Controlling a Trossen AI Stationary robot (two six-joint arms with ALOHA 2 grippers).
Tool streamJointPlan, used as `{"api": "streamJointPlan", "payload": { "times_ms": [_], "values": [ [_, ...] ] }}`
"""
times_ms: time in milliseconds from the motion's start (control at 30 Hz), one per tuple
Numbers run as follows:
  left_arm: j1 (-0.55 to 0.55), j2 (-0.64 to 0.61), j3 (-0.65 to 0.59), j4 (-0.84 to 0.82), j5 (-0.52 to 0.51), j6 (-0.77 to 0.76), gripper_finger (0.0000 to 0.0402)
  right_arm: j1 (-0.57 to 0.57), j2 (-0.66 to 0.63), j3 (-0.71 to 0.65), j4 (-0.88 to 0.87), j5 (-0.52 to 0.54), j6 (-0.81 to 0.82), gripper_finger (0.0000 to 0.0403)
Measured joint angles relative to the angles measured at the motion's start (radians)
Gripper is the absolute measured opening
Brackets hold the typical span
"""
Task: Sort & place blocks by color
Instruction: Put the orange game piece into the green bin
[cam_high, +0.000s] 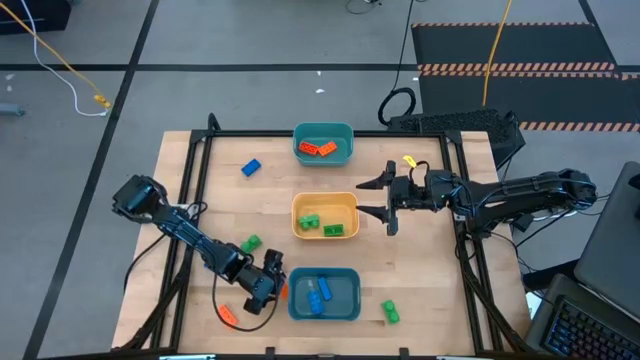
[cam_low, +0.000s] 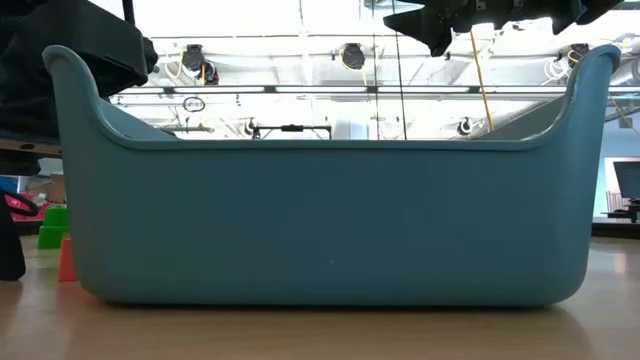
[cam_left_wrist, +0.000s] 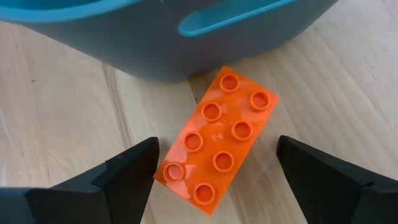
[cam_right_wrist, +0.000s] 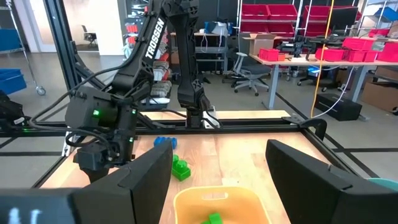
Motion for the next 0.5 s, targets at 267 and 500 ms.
{"api": "streamJointPlan", "payload": {
  "times_ms": [267, 500],
  "values": [
    [-0.001, 0.0, 0.003, -0.044, 0.007, -0.003, 0.0281, 0.0, 0.0, 0.0, 0.0, 0.0, 0.0, 0.0251],
    [0.002, -0.004, 0.002, -0.062, 0.016, 0.003, 0.014, 0.0, 0.0, 0.0, 0.0, 0.0, 0.004, 0.0251]
  ]
}}
